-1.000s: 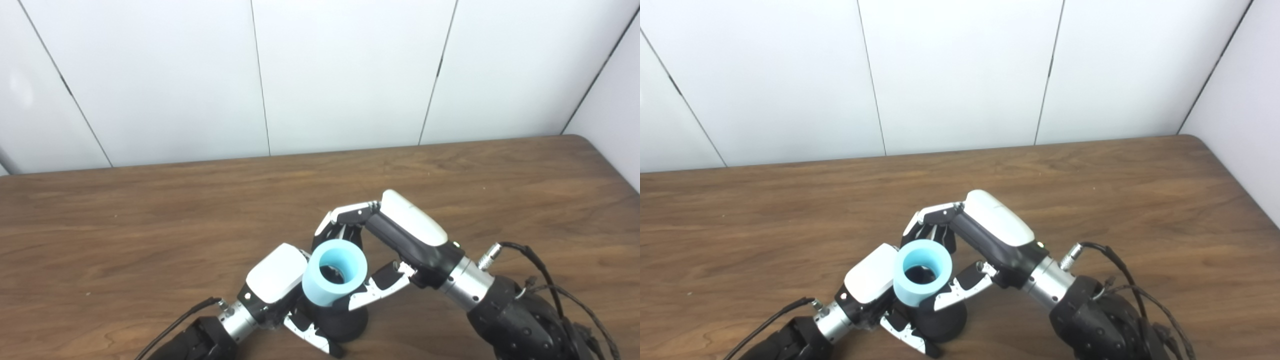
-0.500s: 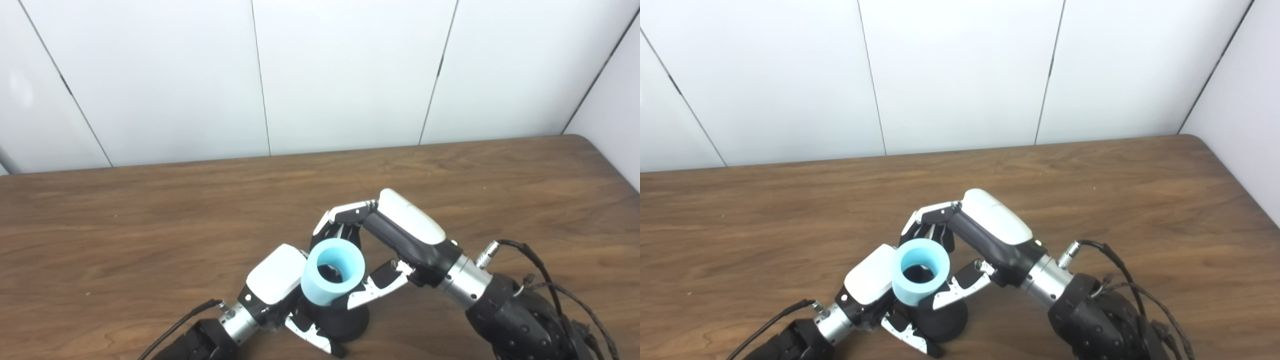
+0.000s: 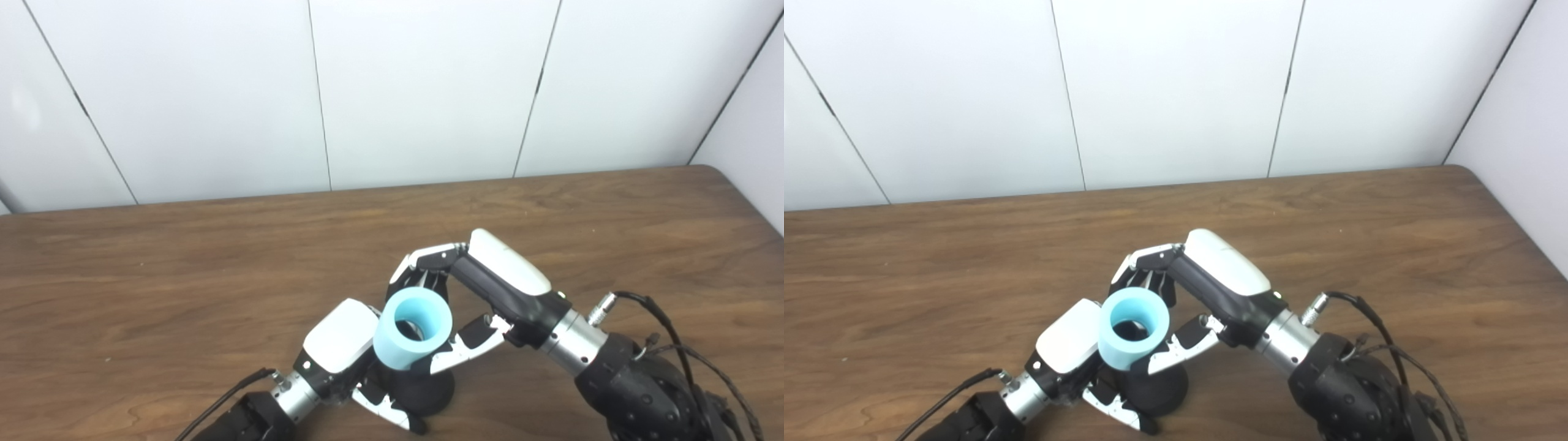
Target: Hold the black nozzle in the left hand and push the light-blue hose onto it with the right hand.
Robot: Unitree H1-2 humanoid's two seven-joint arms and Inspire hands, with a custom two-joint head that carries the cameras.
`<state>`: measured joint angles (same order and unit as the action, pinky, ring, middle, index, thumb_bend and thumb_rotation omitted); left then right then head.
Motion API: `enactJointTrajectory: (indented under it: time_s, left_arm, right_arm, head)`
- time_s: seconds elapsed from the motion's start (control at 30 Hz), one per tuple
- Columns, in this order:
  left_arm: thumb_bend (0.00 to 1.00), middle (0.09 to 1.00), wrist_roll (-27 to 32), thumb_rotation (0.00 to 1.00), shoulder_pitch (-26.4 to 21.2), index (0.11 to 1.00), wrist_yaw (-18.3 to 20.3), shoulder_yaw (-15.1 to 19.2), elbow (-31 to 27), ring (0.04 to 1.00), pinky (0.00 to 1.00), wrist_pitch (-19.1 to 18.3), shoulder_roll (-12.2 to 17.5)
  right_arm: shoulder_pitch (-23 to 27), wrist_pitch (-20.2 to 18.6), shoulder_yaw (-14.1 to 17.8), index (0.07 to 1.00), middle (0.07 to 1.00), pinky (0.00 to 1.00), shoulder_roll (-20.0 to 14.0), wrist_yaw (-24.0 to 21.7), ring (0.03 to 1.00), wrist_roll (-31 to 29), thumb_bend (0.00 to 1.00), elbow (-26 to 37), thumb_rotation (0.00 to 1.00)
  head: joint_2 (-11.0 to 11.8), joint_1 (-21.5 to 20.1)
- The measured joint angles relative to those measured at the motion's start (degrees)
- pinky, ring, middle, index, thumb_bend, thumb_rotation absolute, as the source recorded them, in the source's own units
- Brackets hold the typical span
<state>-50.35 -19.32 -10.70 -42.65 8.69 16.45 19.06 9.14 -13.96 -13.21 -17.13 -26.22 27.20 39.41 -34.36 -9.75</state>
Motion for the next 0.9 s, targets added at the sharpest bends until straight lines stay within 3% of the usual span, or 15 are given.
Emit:
enactJointTrajectory:
  time_s: [0.9]
  left_arm:
    - [0.52,0.201,-1.76,0.04,0.68,0.471,3.87,-1.32,-3.77,0.134,0.08,-4.95,0.38]
  right_arm:
    - [-3.21,-1.39,3.05,0.479,0.517,0.33,-1.03,-0.86,0.44,0.24,0.5,2.48,0.0]
  head:
    - [-0.79,-2.2]
